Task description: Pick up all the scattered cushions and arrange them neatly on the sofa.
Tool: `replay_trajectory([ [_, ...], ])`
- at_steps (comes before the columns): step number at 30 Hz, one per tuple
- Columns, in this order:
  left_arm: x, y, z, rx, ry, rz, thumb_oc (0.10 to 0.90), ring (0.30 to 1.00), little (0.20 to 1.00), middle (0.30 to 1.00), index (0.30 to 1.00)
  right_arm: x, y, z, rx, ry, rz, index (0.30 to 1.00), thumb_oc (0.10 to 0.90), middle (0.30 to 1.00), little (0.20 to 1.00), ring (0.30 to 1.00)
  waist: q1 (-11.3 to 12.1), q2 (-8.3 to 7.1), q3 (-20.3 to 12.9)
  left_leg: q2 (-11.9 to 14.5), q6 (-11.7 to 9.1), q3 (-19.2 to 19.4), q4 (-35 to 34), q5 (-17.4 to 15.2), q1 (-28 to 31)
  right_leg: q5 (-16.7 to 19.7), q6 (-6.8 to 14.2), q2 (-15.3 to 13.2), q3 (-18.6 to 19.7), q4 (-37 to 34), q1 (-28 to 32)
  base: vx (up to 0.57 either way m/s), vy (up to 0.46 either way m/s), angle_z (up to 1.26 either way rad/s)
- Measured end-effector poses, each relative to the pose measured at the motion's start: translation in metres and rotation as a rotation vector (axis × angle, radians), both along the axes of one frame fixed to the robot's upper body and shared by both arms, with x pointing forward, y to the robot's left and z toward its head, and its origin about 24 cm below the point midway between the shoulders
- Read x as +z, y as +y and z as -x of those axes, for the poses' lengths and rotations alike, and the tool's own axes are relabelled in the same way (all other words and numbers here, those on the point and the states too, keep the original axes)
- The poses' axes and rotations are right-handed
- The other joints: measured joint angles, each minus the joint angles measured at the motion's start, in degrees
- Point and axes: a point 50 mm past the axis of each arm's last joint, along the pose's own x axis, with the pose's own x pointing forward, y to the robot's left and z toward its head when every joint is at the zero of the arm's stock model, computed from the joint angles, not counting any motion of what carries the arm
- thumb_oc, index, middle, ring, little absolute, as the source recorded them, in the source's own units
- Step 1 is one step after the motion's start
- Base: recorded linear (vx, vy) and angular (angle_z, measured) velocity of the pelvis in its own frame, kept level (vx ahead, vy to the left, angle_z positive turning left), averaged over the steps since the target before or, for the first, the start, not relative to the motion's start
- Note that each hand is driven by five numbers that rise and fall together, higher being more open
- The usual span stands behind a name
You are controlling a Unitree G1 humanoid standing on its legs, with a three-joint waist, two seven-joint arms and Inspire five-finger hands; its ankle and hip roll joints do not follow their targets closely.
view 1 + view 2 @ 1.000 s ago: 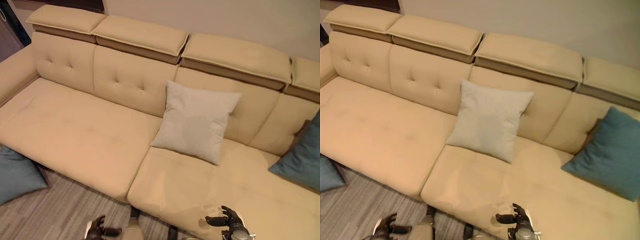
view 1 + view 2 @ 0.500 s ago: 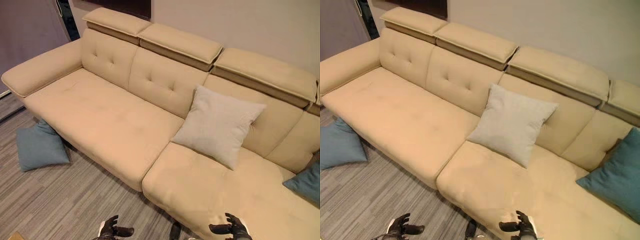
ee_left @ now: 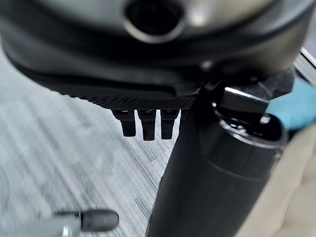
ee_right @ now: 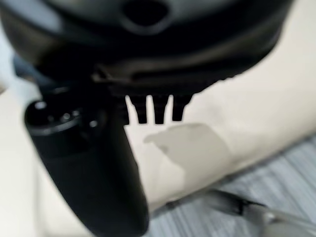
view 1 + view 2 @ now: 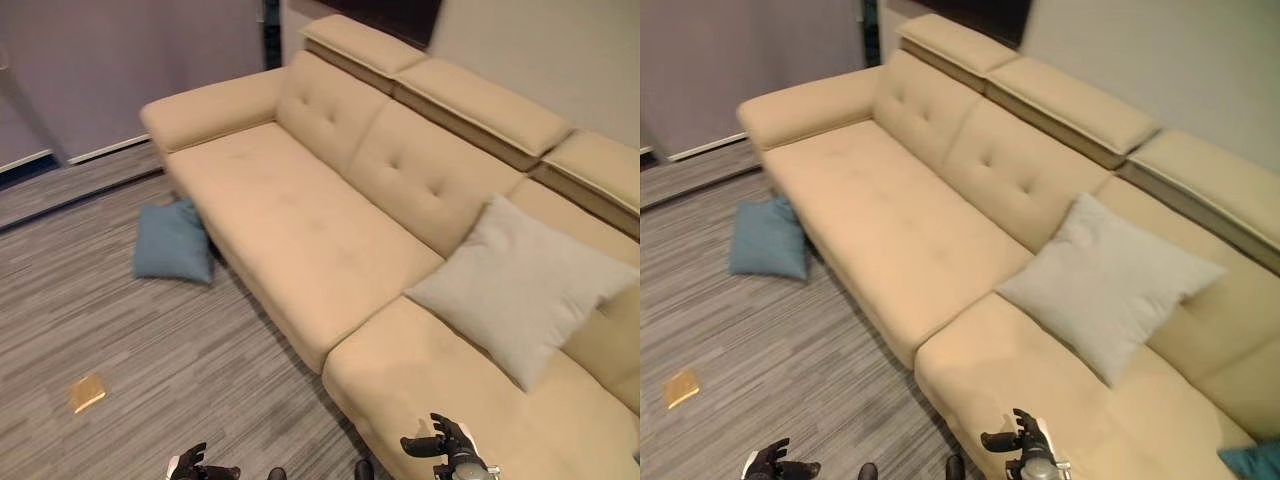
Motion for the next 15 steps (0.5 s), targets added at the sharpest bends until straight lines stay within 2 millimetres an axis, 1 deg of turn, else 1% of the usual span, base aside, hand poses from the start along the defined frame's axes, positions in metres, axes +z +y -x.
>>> replay_trajectory([
  [1,0.0,-0.002,-0.002,-0.001,-0.006,0.006,0.8,0.9,0.9,0.9,0.9,0.0,0.0,-0.001,0.015,0.001,0.006,0.9,0.8,0.9,0.9,0.9,0.46,0.0,0.01,0.34,-0.96,-1.4,0.28,0.77,-0.98,-0.28,-0.42,0.69,-0.69,0.0,-0.01,-0.01,-0.13,0.86],
  [2,0.0,-0.004,-0.003,-0.002,-0.009,0.009,0.8,0.9,0.9,0.9,0.9,0.001,0.0,-0.002,0.023,-0.002,0.009,0.9,0.8,0.9,0.9,0.9,0.46,0.0,0.01,0.36,-1.61,-2.52,0.85,1.23,-1.77,-0.7,-1.06,1.16,-0.99,0.0,0.02,-0.01,-0.063,1.07],
  [3,0.001,-0.006,-0.009,-0.008,-0.023,0.016,0.8,0.9,0.9,0.9,0.9,0.001,-0.001,-0.002,0.031,-0.003,0.017,0.9,0.8,0.9,0.9,0.9,0.02,-0.15,0.16,0.4,-1.97,-3.31,0.92,2.58,-3.04,-1.03,-1.92,1.39,-1.59,-0.12,-0.02,-0.05,-0.091,1.09],
  [4,0.0,-0.007,-0.007,-0.006,-0.017,0.02,0.8,0.9,0.9,0.9,0.9,0.003,-0.002,-0.005,0.038,-0.008,0.021,0.9,0.8,0.9,0.9,0.9,0.34,-0.29,0.71,0.66,-2.4,-2.22,0.39,3.38,-3.15,-1.05,-3.03,1.74,-2.87,-0.33,-0.07,-0.13,-0.143,1.07],
  [5,-0.005,-0.011,0.007,0.006,0.024,0.032,0.8,0.9,0.9,0.9,0.9,0.009,-0.004,-0.015,0.046,-0.053,0.027,0.9,0.8,0.9,0.9,0.9,0.6,1.11,1.5,1.25,-1.56,-0.67,1.66,3.68,-4.82,-1.57,-2.83,4.27,-2.45,0.94,0.53,-0.15,-0.169,1.04],
  [6,-0.004,-0.012,0.002,-0.004,0.014,0.034,0.8,0.9,0.9,0.9,0.9,0.009,-0.007,-0.013,0.049,-0.06,0.036,0.9,0.8,0.9,0.9,0.9,0.06,1.08,1.88,0.68,-2.29,-2.34,3.62,4.43,-6.63,-2.61,-3.58,4.69,-3.39,1.32,0.18,-0.14,-0.078,1.37],
  [7,-0.002,-0.013,-0.006,-0.021,-0.012,0.033,0.8,0.9,0.9,0.9,0.9,0.007,-0.01,-0.008,0.048,-0.042,0.043,0.9,0.8,0.9,0.9,0.9,0.24,0.41,2.38,-0.45,-4.09,-2.26,4.55,7.22,-9.23,-3.1,-5.16,4.62,-3.08,1.17,-0.28,-0.08,-0.031,1.75],
  [8,0.002,-0.012,-0.018,-0.039,-0.046,0.025,0.8,0.9,0.9,0.9,0.9,0.004,-0.013,0.002,0.038,-0.01,0.05,0.9,0.8,0.9,0.9,0.9,-0.08,-0.67,3.2,-1.08,-5.02,0.53,3.73,10.0,-10.75,-2.58,-7.76,4.18,-3.3,0.78,-0.69,-0.08,-0.007,1.54],
  [9,0.002,-0.009,-0.016,-0.029,-0.035,0.018,0.8,0.9,0.9,0.9,0.9,0.002,-0.013,0.007,0.037,0.004,0.049,0.9,0.8,0.9,0.9,0.9,0.63,-1.47,3.45,-0.82,-2.69,7.53,5.2,7.76,-10.87,-1.49,-9.76,3.57,-5.1,0.02,-0.35,-0.04,-0.008,1.03],
  [10,0.001,-0.002,-0.008,0.003,-0.018,0.009,0.8,0.9,0.9,0.9,0.9,0.001,-0.01,0.007,0.039,0.003,0.039,0.9,0.8,0.9,0.9,0.9,0.26,-2.54,3.51,0.19,0.58,14.98,7.74,4.04,-10.1,-1.27,-9.99,2.67,-6.1,0.03,-0.61,-0.02,0.005,0.53],
  [11,0.0,0.004,-0.003,0.012,0.005,-0.005,0.8,0.9,0.9,0.9,0.9,0.001,-0.007,0.006,0.04,0.001,0.032,0.9,0.8,0.9,0.9,0.9,-0.48,-3.57,3.71,0.87,0.94,19.15,9.43,2.01,-8.85,-1.27,-9.97,1.96,-6.41,0.05,-0.67,-0.01,0.008,0.34],
  [12,0.0,0.007,0.002,0.015,0.024,-0.014,0.8,0.9,0.9,0.9,0.9,0.002,-0.007,0.004,0.042,-0.004,0.03,0.9,0.8,0.9,0.9,0.9,-1.06,-3.89,3.81,1.08,0.76,19.74,9.87,0.79,-7.61,-1.23,-9.67,1.6,-6.32,0.08,-0.73,0.03,0.034,0.25],
  [13,-0.001,0.009,0.007,0.016,0.039,-0.019,0.8,0.9,0.9,0.9,0.9,0.001,-0.008,0.005,0.04,0.001,0.033,0.9,0.8,0.9,0.9,0.9,-1.47,-3.88,3.81,1.42,0.86,19.62,9.55,0.52,-5.82,-0.85,-9.13,1.45,-6.35,0.09,-0.83,0.03,0.028,0.11],
  [14,-0.002,0.01,0.011,0.019,0.054,-0.021,0.8,0.9,0.9,0.9,0.9,0.0,-0.009,0.008,0.038,0.011,0.035,0.9,0.8,0.9,0.9,0.9,-1.84,-3.87,3.82,2.34,0.9,20.51,9.82,-0.55,-3.88,-0.45,-8.65,1.09,-7.29,0.08,-0.78,0.12,0.092,0.58],
  [15,-0.004,0.009,0.015,0.014,0.08,-0.019,0.8,0.9,0.9,0.9,0.9,-0.001,-0.012,0.013,0.026,0.02,0.036,0.9,0.8,0.9,0.9,0.9,-4.71,-3.28,3.38,3.04,0.32,23.13,8.1,-1.25,-0.98,-0.93,-7.66,0.76,-9.78,0.11,-0.14,0.13,0.095,0.79],
])
